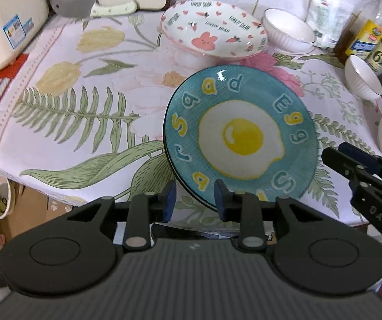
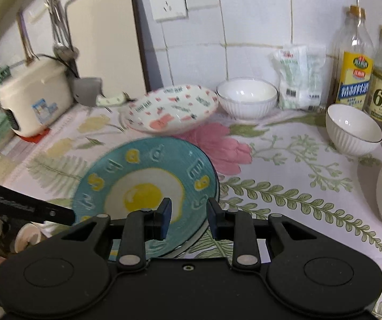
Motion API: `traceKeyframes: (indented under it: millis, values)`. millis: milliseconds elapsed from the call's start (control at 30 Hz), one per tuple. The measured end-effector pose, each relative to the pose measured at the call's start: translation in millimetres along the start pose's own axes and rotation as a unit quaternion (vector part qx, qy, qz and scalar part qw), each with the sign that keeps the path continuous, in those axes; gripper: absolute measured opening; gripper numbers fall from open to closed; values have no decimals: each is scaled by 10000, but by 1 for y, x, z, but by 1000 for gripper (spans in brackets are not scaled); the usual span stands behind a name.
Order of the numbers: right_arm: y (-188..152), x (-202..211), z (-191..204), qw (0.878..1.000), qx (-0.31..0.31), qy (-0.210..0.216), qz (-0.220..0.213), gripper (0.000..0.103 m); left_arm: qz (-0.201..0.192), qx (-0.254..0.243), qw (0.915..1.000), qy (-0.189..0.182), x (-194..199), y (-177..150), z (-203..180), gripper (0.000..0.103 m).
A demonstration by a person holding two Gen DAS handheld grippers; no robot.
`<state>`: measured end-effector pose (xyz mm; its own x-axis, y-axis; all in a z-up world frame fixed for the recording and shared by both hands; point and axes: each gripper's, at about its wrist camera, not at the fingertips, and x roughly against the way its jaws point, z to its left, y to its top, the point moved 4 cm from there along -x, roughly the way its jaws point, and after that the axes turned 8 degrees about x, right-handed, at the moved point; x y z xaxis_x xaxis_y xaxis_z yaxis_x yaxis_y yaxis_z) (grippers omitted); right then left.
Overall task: Organize plates and bowls
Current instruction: 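Lower the blue egg plate onto the white sun plate and open both grippers, then grasp the rim of the pink bunny 'LOVELY BEAR' plate with both grippers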
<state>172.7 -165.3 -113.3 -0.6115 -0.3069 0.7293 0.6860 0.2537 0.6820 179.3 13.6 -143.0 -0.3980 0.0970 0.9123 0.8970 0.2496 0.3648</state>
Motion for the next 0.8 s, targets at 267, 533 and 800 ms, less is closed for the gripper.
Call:
traceKeyframes:
  millis: [267,533,800]
  values:
    - [12,47,3,9985,32,302,-454,36,-262,-439,9987,17,44,-3,-4,46]
    - [31,79,6,9944,447,343,-891,63,-339,-662,9971,-176,70,9,-8,53]
    - [45,82,1,9912,394,367,-1213,74,-465,-755,9957,-262,78,32,-6,62]
